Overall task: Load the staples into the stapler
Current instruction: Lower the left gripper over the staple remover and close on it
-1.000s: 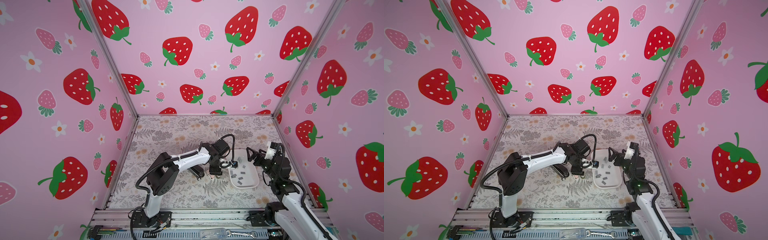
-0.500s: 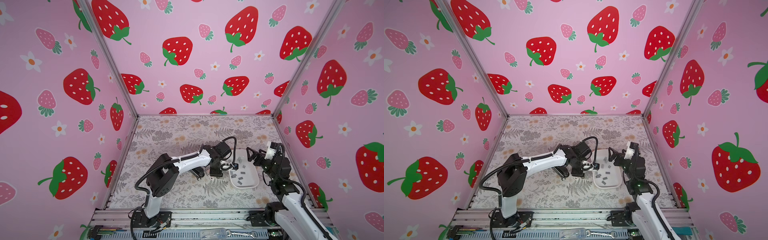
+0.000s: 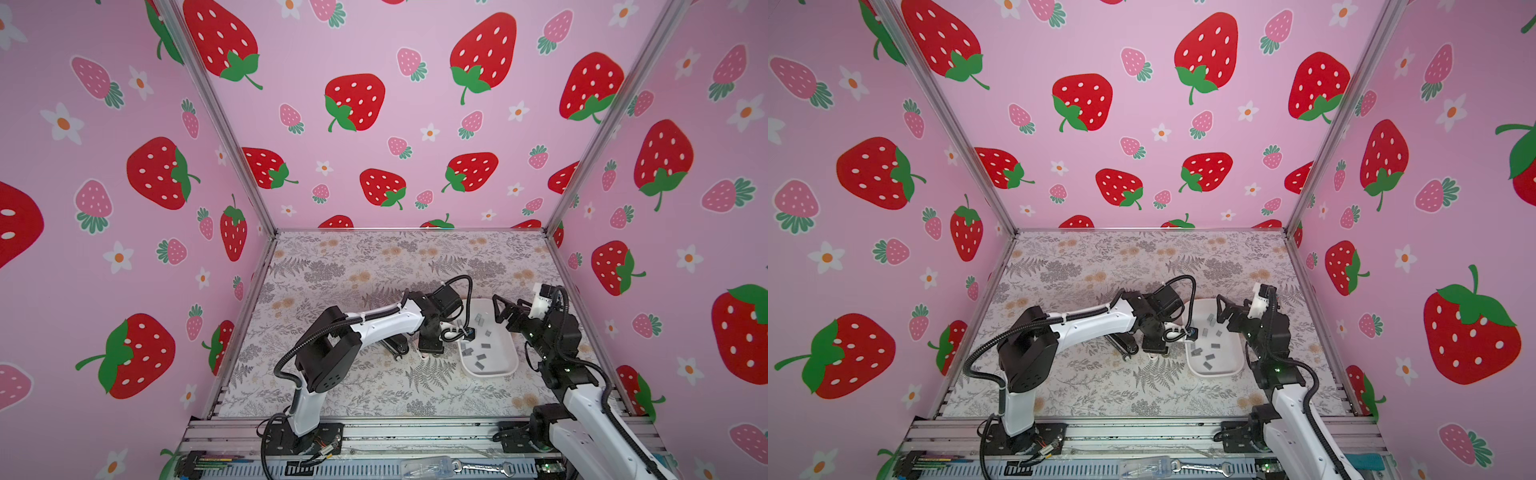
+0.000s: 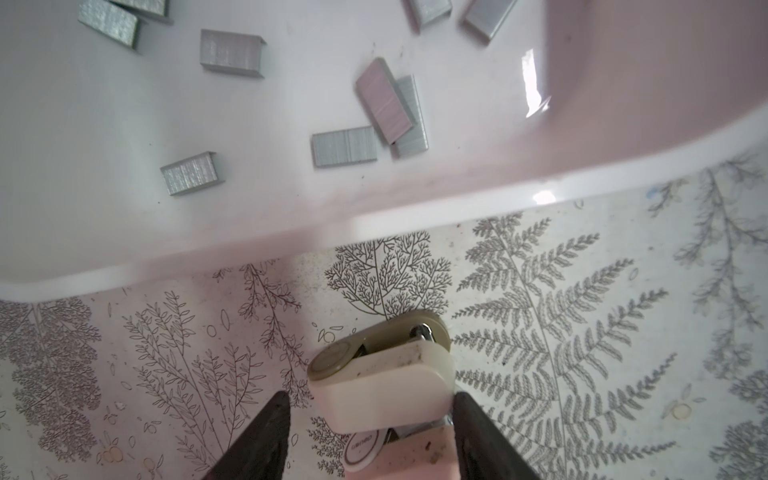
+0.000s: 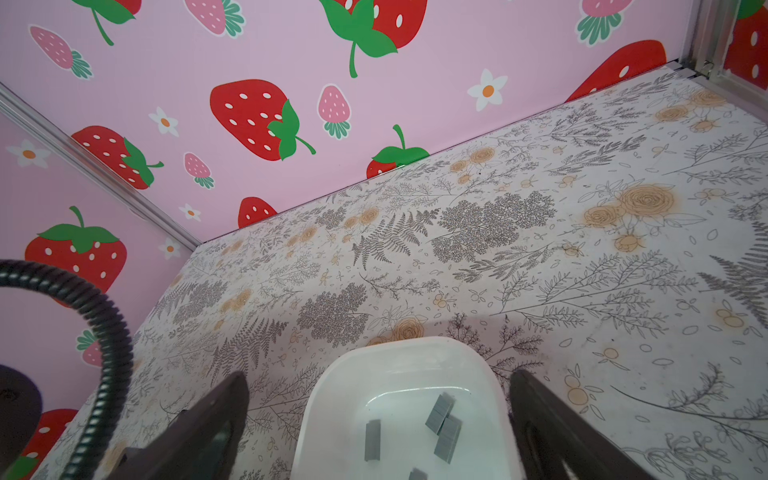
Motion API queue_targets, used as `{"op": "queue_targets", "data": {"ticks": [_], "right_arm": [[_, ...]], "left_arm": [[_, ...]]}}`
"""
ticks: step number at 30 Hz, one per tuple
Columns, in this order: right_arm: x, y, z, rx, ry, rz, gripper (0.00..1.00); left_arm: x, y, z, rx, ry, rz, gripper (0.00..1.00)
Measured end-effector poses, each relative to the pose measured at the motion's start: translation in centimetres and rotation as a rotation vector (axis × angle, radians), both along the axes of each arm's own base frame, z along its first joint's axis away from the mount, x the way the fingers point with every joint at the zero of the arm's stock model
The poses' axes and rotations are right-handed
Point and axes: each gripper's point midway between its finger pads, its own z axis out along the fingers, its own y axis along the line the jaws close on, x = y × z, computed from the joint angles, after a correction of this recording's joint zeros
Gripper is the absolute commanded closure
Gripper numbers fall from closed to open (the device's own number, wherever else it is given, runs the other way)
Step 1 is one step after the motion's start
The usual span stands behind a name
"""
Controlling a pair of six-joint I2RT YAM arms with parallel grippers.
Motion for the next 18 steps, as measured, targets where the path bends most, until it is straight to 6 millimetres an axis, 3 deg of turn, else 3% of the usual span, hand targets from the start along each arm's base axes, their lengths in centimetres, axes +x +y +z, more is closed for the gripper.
{"op": "queue_targets", "data": {"ticks": [7,18], "right_arm": [[0.1,0.0,-0.4,-0.003,0.014,0.000,0.01],[0.1,0.0,-0.5,-0.003,0.017,0.000,0.01]], "left_arm": [[0.0,0.3,-1.6,0.034,0.016,0.003,0.37],[0.4,-0.3,-2.4,0.041,0.025,-0.003,0.54]]}}
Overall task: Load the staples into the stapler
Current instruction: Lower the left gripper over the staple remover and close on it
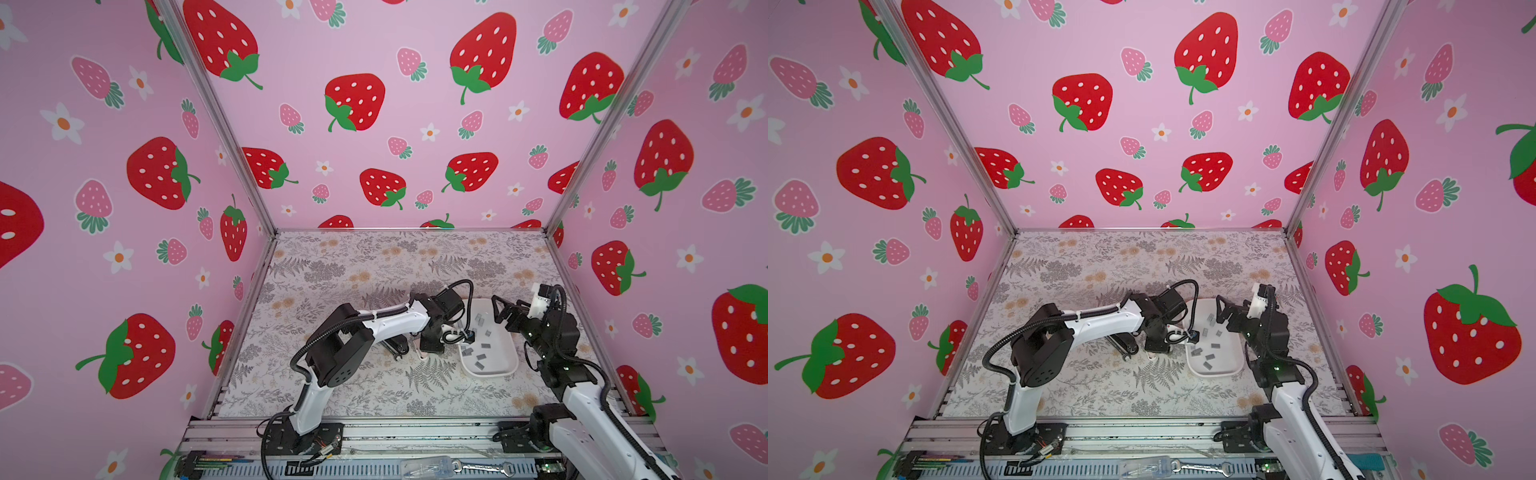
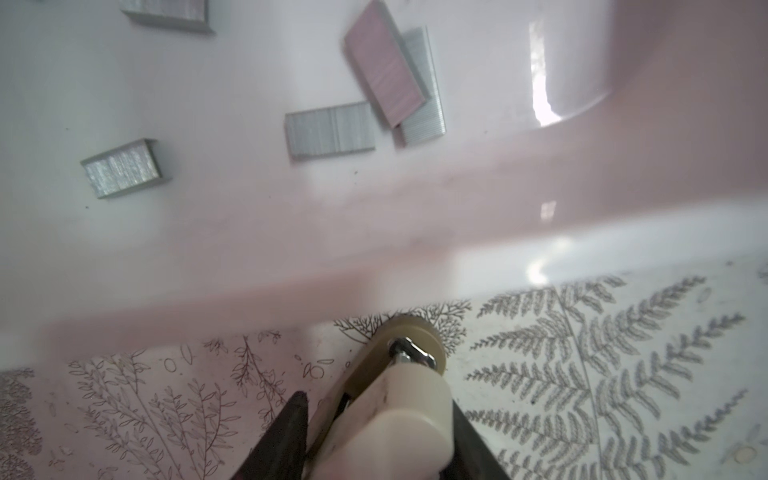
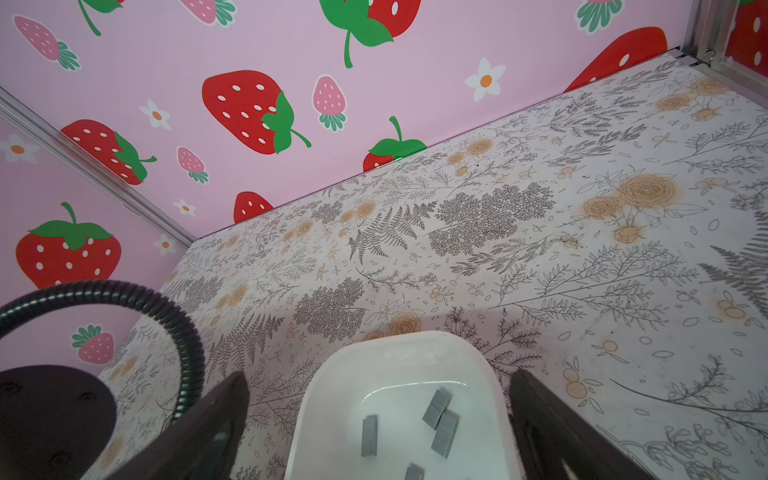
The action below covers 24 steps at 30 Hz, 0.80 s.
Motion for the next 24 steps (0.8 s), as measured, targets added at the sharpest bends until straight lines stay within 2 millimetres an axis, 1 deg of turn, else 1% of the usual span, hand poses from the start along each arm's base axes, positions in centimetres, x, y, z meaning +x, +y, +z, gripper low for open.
{"op": "queue_targets", "data": {"ticks": [8,10,13,14,16,18,19,20,21,22,24], "right_arm": [[0.1,0.0,-0.2,-0.001,0.007,0.000,0.01],[0.1,0.0,-0.3,-0.002,0.010,0.000,0.01],[0.1,0.0,-0.3,-0.002,0.010,0.000,0.01],[0.1,0.0,-0.3,-0.002,0.010,0.000,0.01],[0.1,0.0,-0.3,-0.002,0.009,0.000,0.01],[0.1,0.0,-0.3,-0.002,0.009,0.000,0.01],[0.1,0.0,-0.3,-0.002,0.009,0.000,0.01],[0.1,0.0,-0.3,-0.002,0.009,0.000,0.01],[0.1,0.0,-0.3,-0.002,0.009,0.000,0.01],[0.1,0.0,-0.3,-0.002,0.009,0.000,0.01],[0.1,0.0,-0.3,-0.002,0.009,0.000,0.01]], "left_arm": [[-0.3,-0.3,0.1,-0.022,0.029,-0.005,0.48],[-0.5,-0.4,0.2,-0.031,0.040,-0.009,0.47],[-0.6,-0.7,0.4,-0.043,0.049,-0.012,0.51],[-0.5,-0.8,0.6,-0.046,0.048,-0.013,0.54],[-0.4,-1.1,0.9,-0.058,0.046,-0.016,0.63],[-0.2,-1.4,1.3,-0.071,0.048,-0.015,0.79],[-0.2,-1.5,1.5,-0.075,0.047,-0.022,0.84],[-0.2,-1.5,1.5,-0.079,0.052,-0.021,0.86],[-0.3,-1.5,1.6,-0.082,0.057,-0.023,0.86],[-0.3,-1.5,1.6,-0.083,0.061,-0.021,0.81],[-0.2,-1.4,1.6,-0.086,0.067,-0.024,0.68]]}}
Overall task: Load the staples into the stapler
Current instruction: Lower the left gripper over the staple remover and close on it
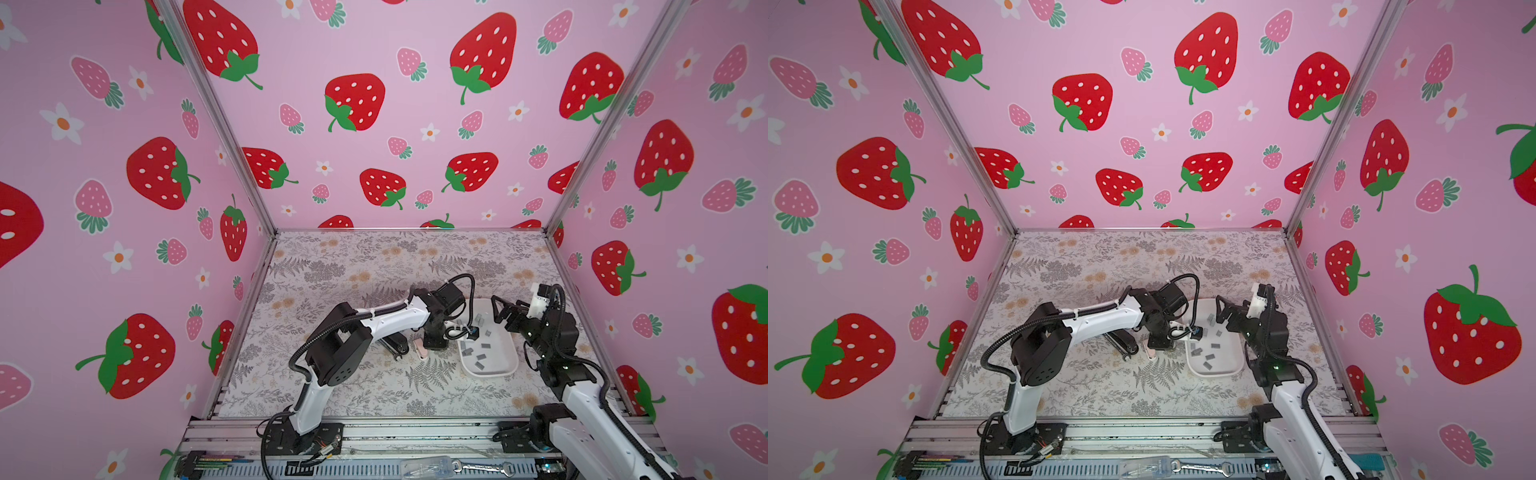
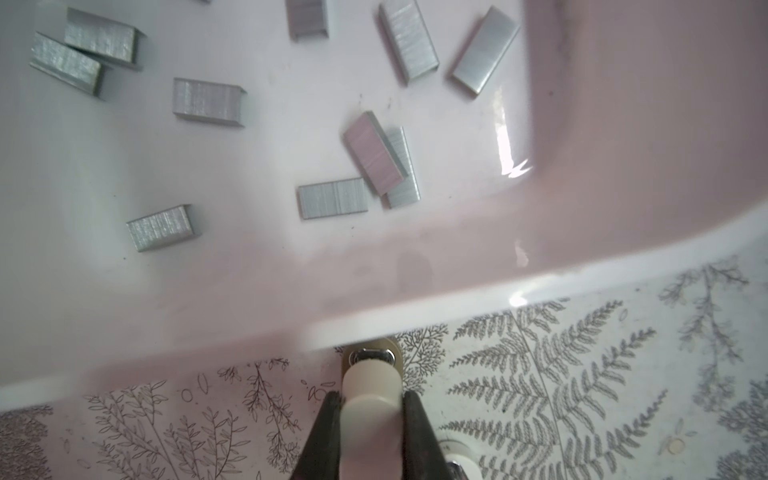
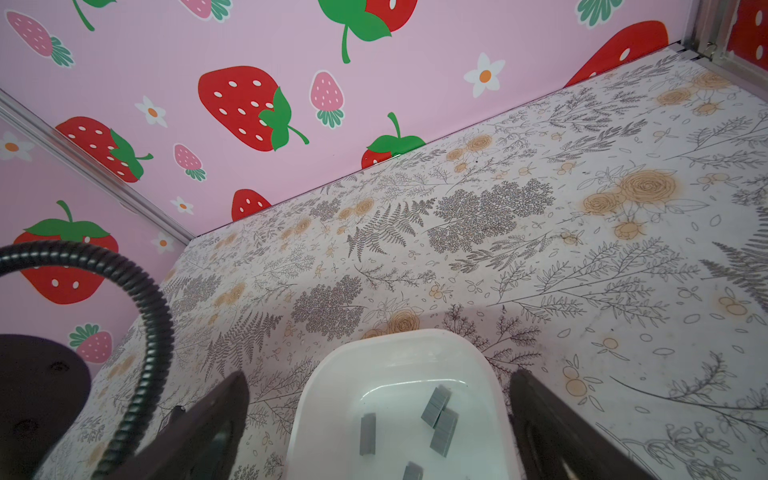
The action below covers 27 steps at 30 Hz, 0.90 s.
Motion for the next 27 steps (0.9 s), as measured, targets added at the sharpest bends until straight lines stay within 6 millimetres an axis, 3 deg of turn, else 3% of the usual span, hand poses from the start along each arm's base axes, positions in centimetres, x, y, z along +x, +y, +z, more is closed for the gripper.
{"op": "queue_targets", "data": {"ticks": [3,16,18,20,22,27], "right_arm": [[0.0,0.0,0.0,0.000,0.000,0.000,0.01],[0.0,0.0,0.1,0.001,-0.002,0.001,0.01],[0.0,0.0,0.1,0.001,-0.002,0.001,0.01],[0.0,0.0,0.1,0.001,-0.002,0.001,0.01],[0.0,0.0,0.1,0.001,-0.003,0.001,0.01],[-0.1,0.1,0.5,0.005,-0.016,0.006,0.03]], "left_arm": [[0.1,0.2,0.0,-0.001,0.008,0.006,0.59],[0.5,0.1,-0.8,0.012,0.024,0.019,0.59],[0.4,0.2,-1.2,0.019,0.034,0.019,0.66],[0.3,0.2,-1.5,0.024,0.040,0.017,0.86],[0.2,0.2,-1.5,0.025,0.046,0.015,0.99],[0.4,0.3,-1.1,0.013,0.042,0.026,1.00]]}}
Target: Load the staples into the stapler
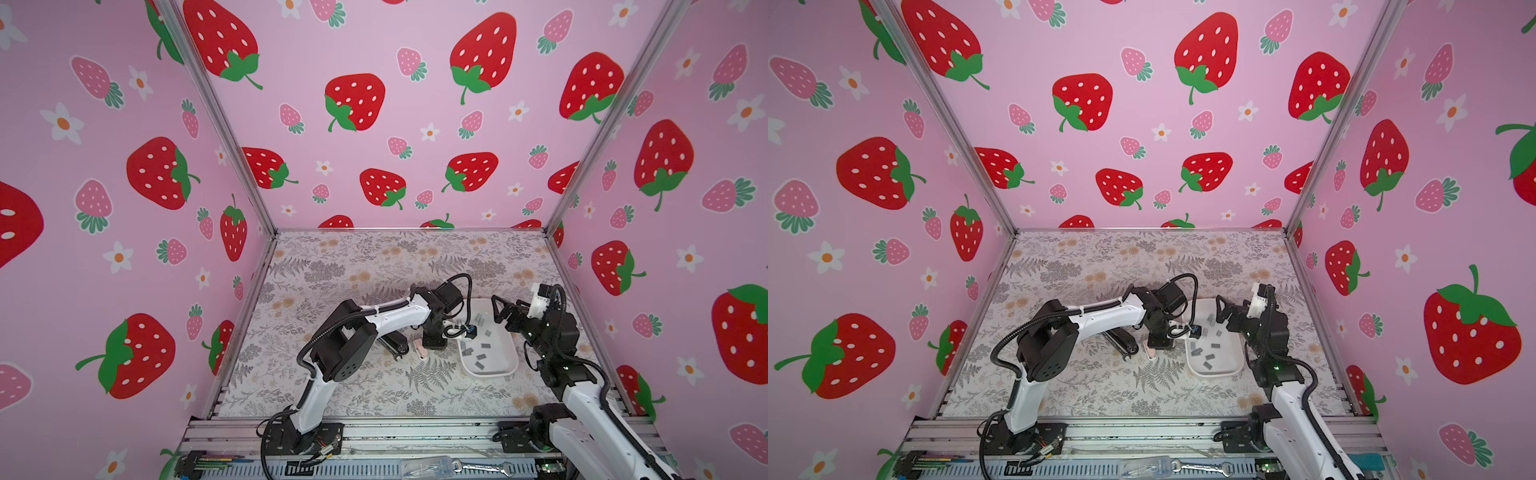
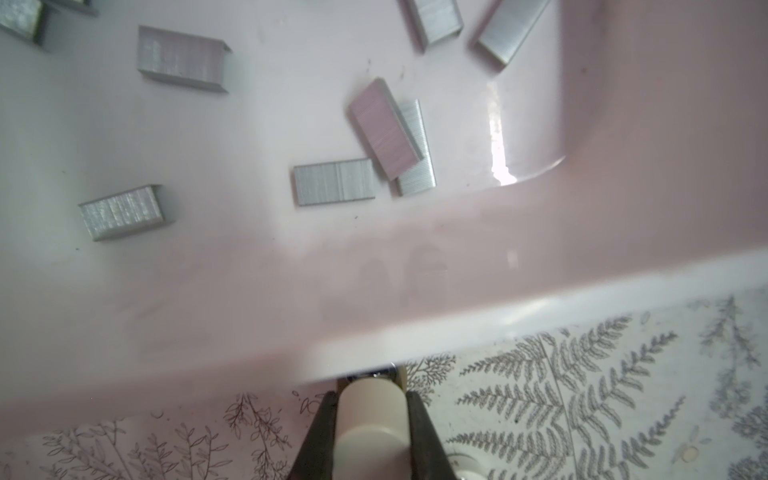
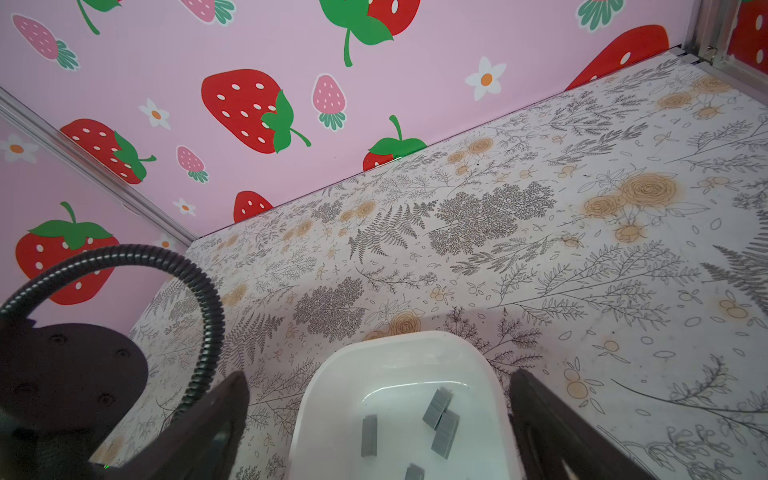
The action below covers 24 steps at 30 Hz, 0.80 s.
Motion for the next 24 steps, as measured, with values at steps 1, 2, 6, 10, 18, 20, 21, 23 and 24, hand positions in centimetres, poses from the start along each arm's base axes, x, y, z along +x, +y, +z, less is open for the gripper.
{"op": "queue_targets", "data": {"ticks": [1,2,6,10,18,20,21,23,24], "right_arm": [[-0.1,0.1,0.2,0.003,-0.008,0.006,0.05],[-0.2,0.2,0.5,0.008,-0.023,0.017,0.08],[-1.2,1.7,2.1,0.037,-0.088,0.097,0.18],[-2.3,4.3,3.0,0.053,-0.121,0.209,0.21],[-5.4,11.1,2.6,0.062,-0.114,0.447,0.27],[-6.2,12.5,2.7,0.063,-0.117,0.490,0.28],[-6.6,13.3,2.8,0.064,-0.120,0.510,0.29],[-7.2,14.5,2.8,0.065,-0.122,0.544,0.33],[-7.5,15.2,2.7,0.063,-0.119,0.561,0.37]], "left_arm": [[0.1,0.1,0.2,-0.010,-0.009,0.005,1.00],[0.2,0.3,0.8,-0.021,-0.024,0.015,1.00],[0.9,2.0,5.0,-0.119,-0.125,0.081,1.00],[2.6,3.7,11.2,-0.281,-0.280,0.215,1.00],[2.5,7.8,17.1,-0.513,-0.399,0.514,1.00],[1.7,8.4,17.2,-0.559,-0.374,0.549,1.00],[1.2,8.5,17.2,-0.579,-0.357,0.555,1.00],[0.3,8.7,17.2,-0.617,-0.324,0.566,1.00],[0.1,8.7,17.2,-0.631,-0.308,0.571,1.00]]}}
